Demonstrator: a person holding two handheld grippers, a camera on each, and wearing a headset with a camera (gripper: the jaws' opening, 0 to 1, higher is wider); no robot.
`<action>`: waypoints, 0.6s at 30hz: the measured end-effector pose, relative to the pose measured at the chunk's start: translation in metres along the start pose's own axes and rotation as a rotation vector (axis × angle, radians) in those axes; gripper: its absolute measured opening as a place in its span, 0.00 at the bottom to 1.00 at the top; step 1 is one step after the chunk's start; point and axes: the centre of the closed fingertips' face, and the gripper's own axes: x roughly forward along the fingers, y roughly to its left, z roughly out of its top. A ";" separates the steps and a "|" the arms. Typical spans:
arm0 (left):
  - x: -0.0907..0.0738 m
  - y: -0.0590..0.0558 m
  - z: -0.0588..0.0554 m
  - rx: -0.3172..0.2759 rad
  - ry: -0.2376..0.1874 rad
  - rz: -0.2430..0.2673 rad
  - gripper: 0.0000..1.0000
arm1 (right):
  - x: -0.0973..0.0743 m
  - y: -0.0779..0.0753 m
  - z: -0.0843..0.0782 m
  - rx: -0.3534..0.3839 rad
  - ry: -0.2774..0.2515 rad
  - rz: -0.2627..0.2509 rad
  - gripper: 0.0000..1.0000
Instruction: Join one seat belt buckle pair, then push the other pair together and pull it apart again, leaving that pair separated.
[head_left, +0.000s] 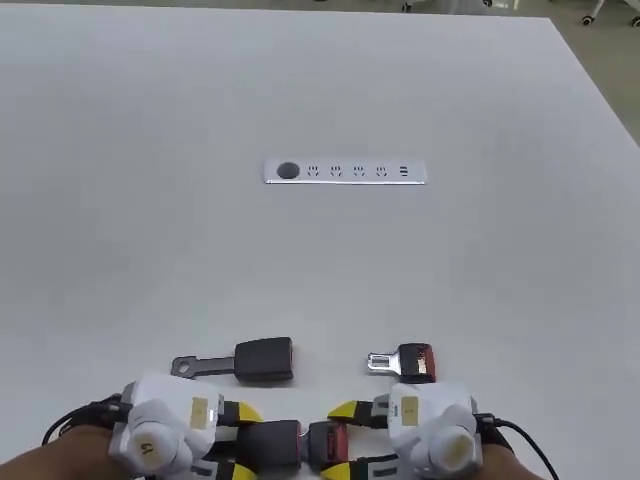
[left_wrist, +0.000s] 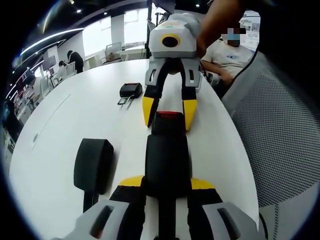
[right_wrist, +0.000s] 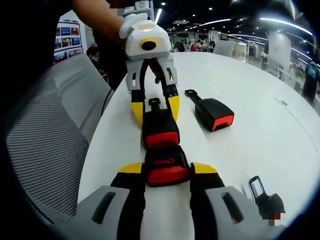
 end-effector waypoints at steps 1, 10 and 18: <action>0.000 0.000 0.000 -0.003 0.004 0.001 0.32 | 0.000 0.000 0.000 -0.002 0.004 -0.002 0.32; 0.000 -0.001 0.002 0.015 0.062 -0.003 0.33 | 0.001 0.000 -0.001 -0.027 0.050 -0.020 0.33; 0.000 -0.006 0.004 -0.070 0.101 -0.029 0.39 | -0.002 -0.004 0.001 0.034 0.049 -0.061 0.36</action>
